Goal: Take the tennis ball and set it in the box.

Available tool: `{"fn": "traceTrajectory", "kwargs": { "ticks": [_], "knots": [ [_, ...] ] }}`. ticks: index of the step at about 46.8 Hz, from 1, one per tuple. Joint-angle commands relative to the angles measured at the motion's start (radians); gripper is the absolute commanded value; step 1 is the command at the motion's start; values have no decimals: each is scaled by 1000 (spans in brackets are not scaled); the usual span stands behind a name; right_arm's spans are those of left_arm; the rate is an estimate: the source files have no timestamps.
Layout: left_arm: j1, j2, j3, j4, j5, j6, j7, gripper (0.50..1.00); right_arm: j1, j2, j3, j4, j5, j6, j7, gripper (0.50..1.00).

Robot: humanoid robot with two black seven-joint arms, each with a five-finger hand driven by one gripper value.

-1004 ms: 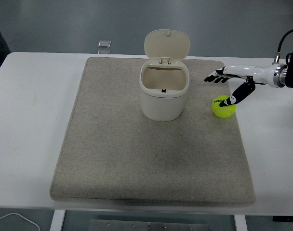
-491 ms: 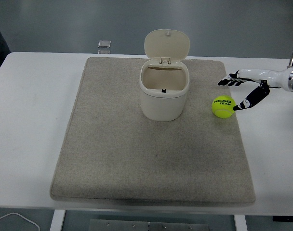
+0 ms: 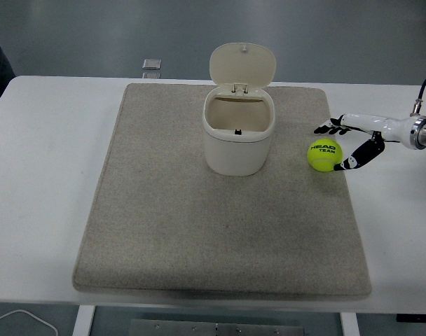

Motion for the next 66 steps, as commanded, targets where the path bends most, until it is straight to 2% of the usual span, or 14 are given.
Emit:
{"fn": "traceTrajectory", "kwargs": {
  "ticks": [1, 22, 27, 31, 66],
  "knots": [
    [0, 0, 0, 0, 0, 0, 1, 992, -1, 9, 2, -2, 0, -7, 0, 897],
    [0, 0, 2, 0, 0, 0, 1, 992, -10, 38, 9, -3, 6, -23, 1, 895],
    [0, 0, 2, 0, 0, 0, 0, 992, -16, 40, 14, -5, 11, -46, 1, 895],
    [0, 0, 2, 0, 0, 0, 1, 992, -15, 69, 14, -8, 9, -59, 3, 895],
    [0, 0, 0, 0, 0, 0, 0, 992, -19, 78, 8, -31, 2, -60, 3, 881]
  ]
}}
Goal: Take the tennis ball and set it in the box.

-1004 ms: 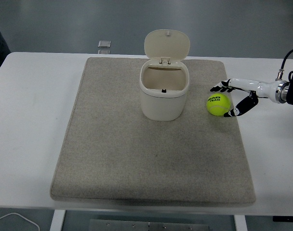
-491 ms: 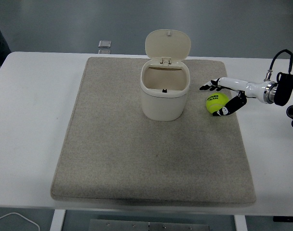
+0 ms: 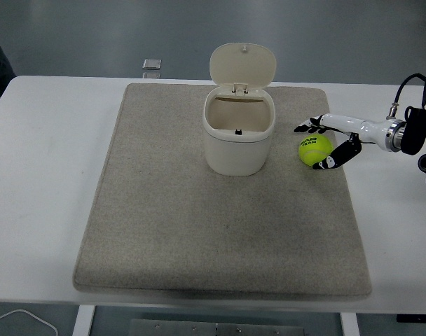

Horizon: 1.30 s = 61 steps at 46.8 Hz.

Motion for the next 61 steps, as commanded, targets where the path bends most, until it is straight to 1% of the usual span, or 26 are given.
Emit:
{"fn": "traceTrajectory", "kwargs": {
  "ticks": [1, 4, 7, 12, 15, 19, 24, 27, 36, 43, 46, 50, 55, 58, 61],
  "knots": [
    [0, 0, 0, 0, 0, 0, 0, 992, 0, 0, 0, 0, 0, 0, 0, 879],
    [0, 0, 0, 0, 0, 0, 0, 992, 0, 0, 0, 0, 0, 0, 0, 864],
    [0, 0, 0, 0, 0, 0, 0, 992, 0, 0, -2, -5, 0, 0, 2, 801],
    [0, 0, 0, 0, 0, 0, 1, 992, 0, -1, -5, -5, 0, 0, 2, 738],
    [0, 0, 0, 0, 0, 0, 0, 992, 0, 0, -7, -5, 0, 0, 2, 687],
    [0, 0, 0, 0, 0, 0, 0, 992, -2, -1, -8, -5, 0, 5, 2, 631],
    [0, 0, 0, 0, 0, 0, 1, 992, 0, -1, -8, -5, 0, 9, -2, 539],
    [0, 0, 0, 0, 0, 0, 0, 992, 0, -1, -10, -5, 0, 11, -2, 503],
    [0, 0, 0, 0, 0, 0, 1, 992, 6, -9, -7, -5, 1, 17, -3, 500],
    [0, 0, 0, 0, 0, 0, 1, 990, 24, -17, 9, -3, 17, 44, -2, 500],
    [0, 0, 0, 0, 0, 0, 1, 992, 53, -26, 9, -3, 24, 71, -2, 500],
    [0, 0, 0, 0, 0, 0, 0, 992, 72, -61, 12, 1, 44, 103, 3, 500],
    [0, 0, 0, 0, 0, 0, 0, 992, 113, -87, 10, 8, 92, 130, 5, 500],
    [0, 0, 0, 0, 0, 0, 1, 992, 127, -109, 10, 14, 126, 156, 9, 500],
    [0, 0, 0, 0, 0, 0, 1, 992, 151, -132, 10, 29, 150, 186, 24, 500]
  ]
}}
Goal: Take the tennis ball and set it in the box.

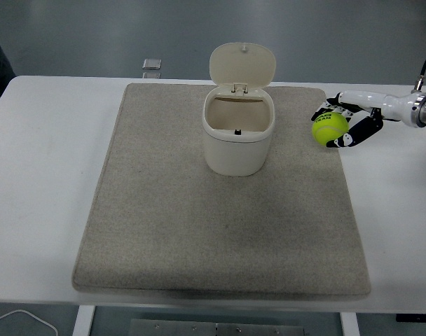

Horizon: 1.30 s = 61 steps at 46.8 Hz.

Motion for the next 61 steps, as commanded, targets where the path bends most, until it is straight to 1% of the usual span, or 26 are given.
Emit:
{"fn": "traceTrajectory", "kwargs": {
  "ticks": [1, 4, 10, 16, 18, 23, 39, 46, 61],
  "knots": [
    [0, 0, 0, 0, 0, 0, 1, 992, 32, -29, -1, 19, 34, 40, 20, 500],
    [0, 0, 0, 0, 0, 0, 1, 990, 57, -57, -1, 43, 63, 76, 31, 500],
    [0, 0, 0, 0, 0, 0, 0, 992, 107, -91, -1, 88, 140, 132, 31, 500],
    [0, 0, 0, 0, 0, 0, 0, 992, 141, -88, -2, 111, 192, 172, 31, 500],
    [0, 0, 0, 0, 0, 0, 0, 992, 152, -79, -2, 114, 209, 177, 31, 500],
    [0, 0, 0, 0, 0, 0, 0, 990, 167, -60, -2, 115, 234, 176, 29, 500],
    [0, 0, 0, 0, 0, 0, 0, 990, 178, 62, -2, 105, 249, 163, 20, 500],
    [0, 0, 0, 0, 0, 0, 0, 992, 179, 93, -4, 97, 249, 133, 20, 500],
    [0, 0, 0, 0, 0, 0, 1, 992, 178, 131, -4, 89, 249, 64, 20, 500]
  ]
}}
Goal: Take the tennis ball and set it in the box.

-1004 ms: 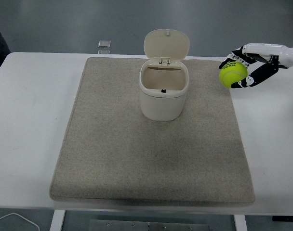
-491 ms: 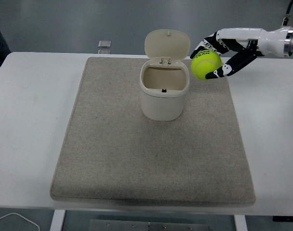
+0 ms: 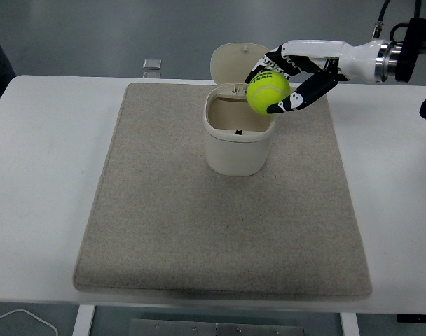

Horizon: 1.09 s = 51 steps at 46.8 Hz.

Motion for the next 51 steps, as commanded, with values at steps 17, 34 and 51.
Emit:
{"fn": "traceTrajectory", "kwargs": {
  "ticks": [17, 34, 51],
  "knots": [
    [0, 0, 0, 0, 0, 0, -1, 992, -4, 50, -5, -5, 0, -61, 0, 500],
    [0, 0, 0, 0, 0, 0, 1, 992, -17, 75, -16, -17, -3, -103, 0, 705],
    [0, 0, 0, 0, 0, 0, -1, 992, -24, 81, -17, -17, -2, -103, 2, 799]
  ]
}}
